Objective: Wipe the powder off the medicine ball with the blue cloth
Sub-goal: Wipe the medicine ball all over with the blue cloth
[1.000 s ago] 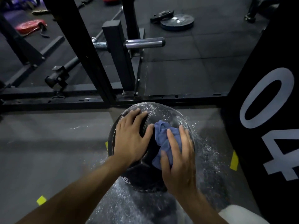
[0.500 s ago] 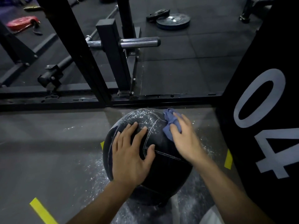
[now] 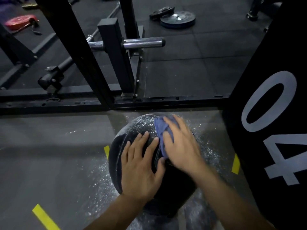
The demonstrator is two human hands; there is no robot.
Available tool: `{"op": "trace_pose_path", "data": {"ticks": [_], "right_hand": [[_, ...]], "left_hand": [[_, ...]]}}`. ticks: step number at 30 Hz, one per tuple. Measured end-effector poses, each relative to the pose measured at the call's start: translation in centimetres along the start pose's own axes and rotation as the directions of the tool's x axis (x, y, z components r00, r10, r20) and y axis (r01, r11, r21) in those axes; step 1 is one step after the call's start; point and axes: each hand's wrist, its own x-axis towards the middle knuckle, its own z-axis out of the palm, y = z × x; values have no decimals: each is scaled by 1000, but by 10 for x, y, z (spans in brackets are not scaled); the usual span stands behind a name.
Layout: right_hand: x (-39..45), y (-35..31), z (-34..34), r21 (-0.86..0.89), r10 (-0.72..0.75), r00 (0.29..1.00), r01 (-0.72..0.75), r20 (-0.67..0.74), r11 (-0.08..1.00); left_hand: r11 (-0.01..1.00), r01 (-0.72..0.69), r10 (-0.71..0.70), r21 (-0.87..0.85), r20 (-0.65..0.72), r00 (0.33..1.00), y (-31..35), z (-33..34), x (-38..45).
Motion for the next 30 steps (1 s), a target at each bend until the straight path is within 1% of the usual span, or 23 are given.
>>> {"op": "trace_pose_path", "data": {"ticks": [2, 3, 5, 8, 10, 12, 14, 16, 17, 18, 20, 21, 22, 24, 25, 27, 28, 29, 30], "right_hand": [[49, 2, -10, 65, 66, 993, -73, 99, 995], [68, 3, -12, 58, 107, 985, -115, 132, 992], [86, 5, -12, 76, 145, 977, -158, 155, 985], [67, -8, -17, 97, 115, 988, -125, 101, 987], [37, -4, -14, 71, 77, 996, -80, 39, 994], [-3, -1, -10, 51, 70, 997, -70, -9, 996], [-37, 7, -1, 29, 69, 997, -67, -46, 997], [-57, 11, 3, 21, 75, 994, -73, -80, 997], [-63, 15, 4, 35, 73, 993, -70, -96, 997], [-67, 18, 4, 48, 68, 991, -63, -115, 997], [-77, 21, 6, 46, 48, 987, -41, -150, 998], [-85, 21, 9, 30, 36, 984, -32, -172, 999], [-95, 20, 13, 7, 19, 979, -18, -201, 1000], [-114, 12, 21, -72, -45, 970, 28, -239, 997], [-118, 6, 25, -133, -109, 964, 78, -241, 988], [-115, -2, 29, -259, -264, 943, 209, -202, 943], [-109, -5, 29, -294, -310, 936, 252, -170, 922], [-98, -10, 26, -307, -320, 937, 265, -142, 914], [-83, -14, 20, -308, -297, 947, 248, -123, 918]], "left_hand": [[1000, -6, 6, 11, 5, 1000, 5, 1, -4], [1000, -2, 2, 13, 7, 1000, 6, 1, -5], [1000, 10, -10, 12, 20, 1000, 8, 1, -4], [1000, -1, 1, 11, 44, 999, 6, 1, -3], [1000, -14, 13, 11, 57, 998, 5, 1, -3], [1000, -19, 19, 7, 70, 997, 4, 1, -3], [996, -34, 39, -76, 69, 997, 3, -4, -5], [974, -31, 42, -226, 44, 998, -1, -13, -4], [963, 2, 5, -270, 26, 1000, -5, -17, -2], [957, 72, -71, -282, 12, 997, -10, -20, 2], [927, 280, -280, -249, 38, 959, -19, -23, 11], [906, 363, -353, -219, 81, 932, -20, -23, 13], [897, 400, -382, -190, 121, 916, -20, -21, 12], [908, 387, -366, -161, 148, 919, -18, -17, 4], [915, 373, -353, -151, 145, 924, -17, -16, 0], [922, 366, -347, -129, 149, 926, -16, -15, -3], [922, 370, -350, -118, 158, 923, -15, -14, -3], [921, 374, -355, -107, 165, 920, -15, -12, -2], [921, 378, -360, -96, 165, 918, -15, -10, 1]]}}
